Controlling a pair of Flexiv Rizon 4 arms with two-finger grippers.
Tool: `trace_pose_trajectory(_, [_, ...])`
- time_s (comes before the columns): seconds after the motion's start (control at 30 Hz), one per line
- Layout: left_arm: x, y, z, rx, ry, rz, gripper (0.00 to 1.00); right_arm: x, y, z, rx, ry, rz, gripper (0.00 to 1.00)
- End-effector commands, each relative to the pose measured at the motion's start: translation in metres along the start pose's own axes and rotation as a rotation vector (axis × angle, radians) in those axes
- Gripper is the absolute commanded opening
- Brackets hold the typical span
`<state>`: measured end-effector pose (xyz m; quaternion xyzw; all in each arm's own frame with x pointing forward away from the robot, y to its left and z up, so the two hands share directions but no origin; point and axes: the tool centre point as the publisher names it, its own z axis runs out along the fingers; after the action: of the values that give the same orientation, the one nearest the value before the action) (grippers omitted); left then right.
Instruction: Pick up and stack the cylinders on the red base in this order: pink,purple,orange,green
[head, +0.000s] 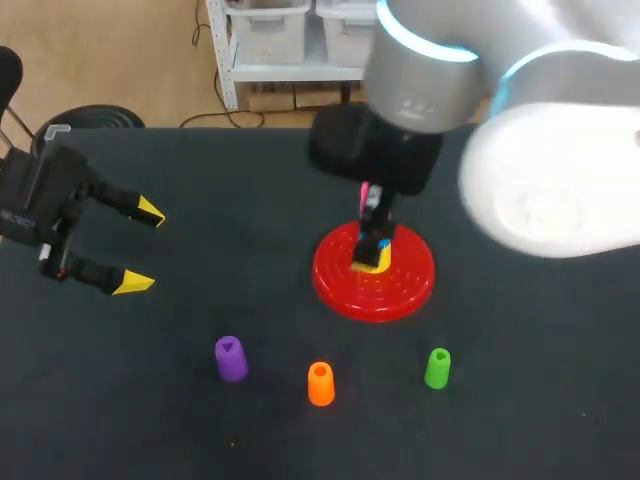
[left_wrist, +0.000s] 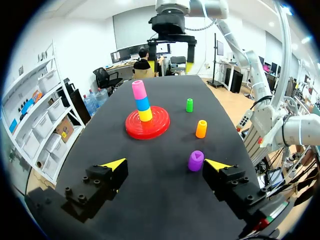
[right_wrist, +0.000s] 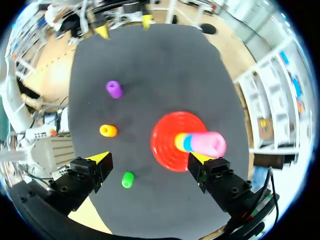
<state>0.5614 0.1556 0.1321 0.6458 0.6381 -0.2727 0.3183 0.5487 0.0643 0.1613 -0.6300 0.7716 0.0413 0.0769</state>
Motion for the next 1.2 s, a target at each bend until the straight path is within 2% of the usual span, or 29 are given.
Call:
trace_pose_trajectory(0.03, [0.001, 0.0, 0.001, -0.002, -0.002, 0.002, 1.0, -0.032, -0.002, 0.023, -0.06, 0.043, -0.05, 1.0])
trace_pose_trajectory(0.23, [0.001, 0.0, 0.001, -0.002, -0.002, 0.002, 1.0, -0.058, 0.022, 0.044, -0.132, 0.053, -0.166, 1.0])
trace_pose_trajectory(0.37, [0.001, 0.0, 0.001, -0.002, -0.002, 0.002, 1.0, -0.065, 0.029, 0.054, -0.181, 0.051, -0.209, 1.0])
trace_pose_trajectory(0.87, [0.001, 0.0, 0.001, -0.002, -0.002, 0.002, 1.0, -0.066, 0.031, 0.055, -0.18, 0.048, -0.205, 1.0])
trace_pose_trajectory(1.03, [0.001, 0.0, 0.001, -0.002, -0.002, 0.002, 1.0, -0.082, 0.039, 0.072, -0.191, 0.049, -0.243, 1.0])
trace_pose_trajectory(1.2, [0.001, 0.0, 0.001, -0.002, -0.002, 0.002, 1.0, -0.087, 0.039, 0.086, -0.197, 0.031, -0.248, 1.0])
